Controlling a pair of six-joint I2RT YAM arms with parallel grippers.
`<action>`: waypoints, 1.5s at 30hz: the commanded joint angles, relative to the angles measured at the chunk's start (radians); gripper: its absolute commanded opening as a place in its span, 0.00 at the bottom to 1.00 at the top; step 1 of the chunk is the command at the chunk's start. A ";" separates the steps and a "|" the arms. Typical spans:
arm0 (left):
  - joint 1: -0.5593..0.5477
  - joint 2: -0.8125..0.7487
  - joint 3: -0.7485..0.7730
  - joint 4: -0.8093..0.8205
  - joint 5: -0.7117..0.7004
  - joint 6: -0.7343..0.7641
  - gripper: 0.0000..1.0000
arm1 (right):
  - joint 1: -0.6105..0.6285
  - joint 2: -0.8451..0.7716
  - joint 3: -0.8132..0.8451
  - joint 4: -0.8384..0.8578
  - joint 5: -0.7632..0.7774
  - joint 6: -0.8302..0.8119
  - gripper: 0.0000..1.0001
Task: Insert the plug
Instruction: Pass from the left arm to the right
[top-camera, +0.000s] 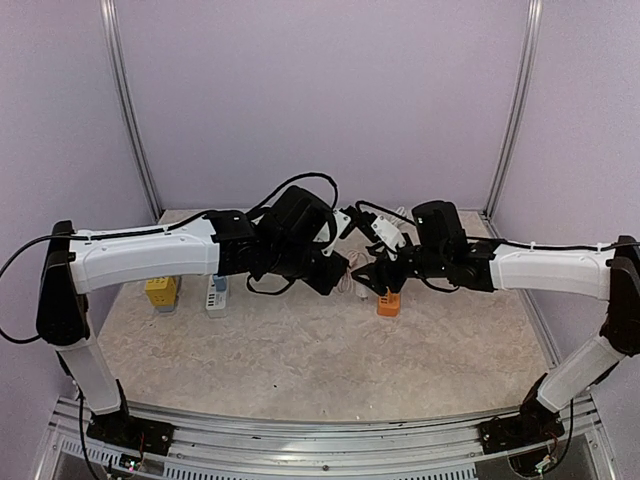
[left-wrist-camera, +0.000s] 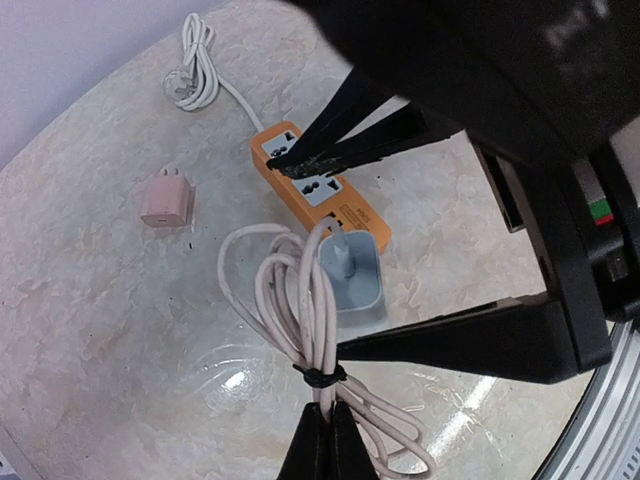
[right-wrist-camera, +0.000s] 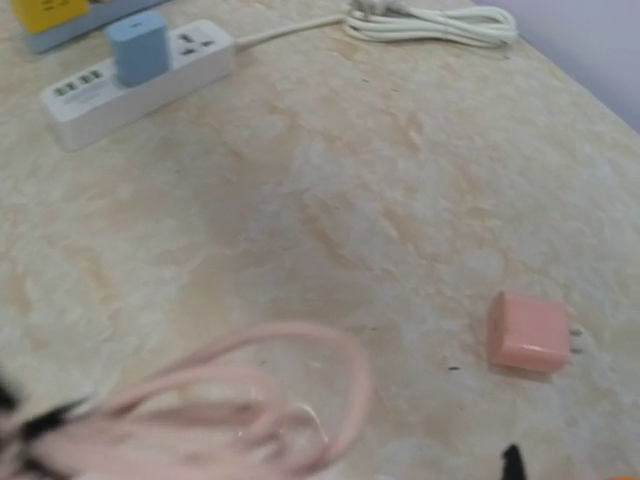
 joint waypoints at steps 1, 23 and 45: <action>-0.009 -0.048 -0.007 0.032 -0.017 -0.005 0.00 | 0.010 0.046 0.041 -0.015 0.081 0.021 0.68; -0.011 -0.047 0.010 0.033 -0.035 0.009 0.00 | 0.018 0.059 0.079 -0.121 0.058 0.055 0.17; 0.004 -0.179 -0.179 0.140 0.002 -0.120 0.89 | -0.256 -0.008 -0.109 0.143 -0.340 -0.283 0.00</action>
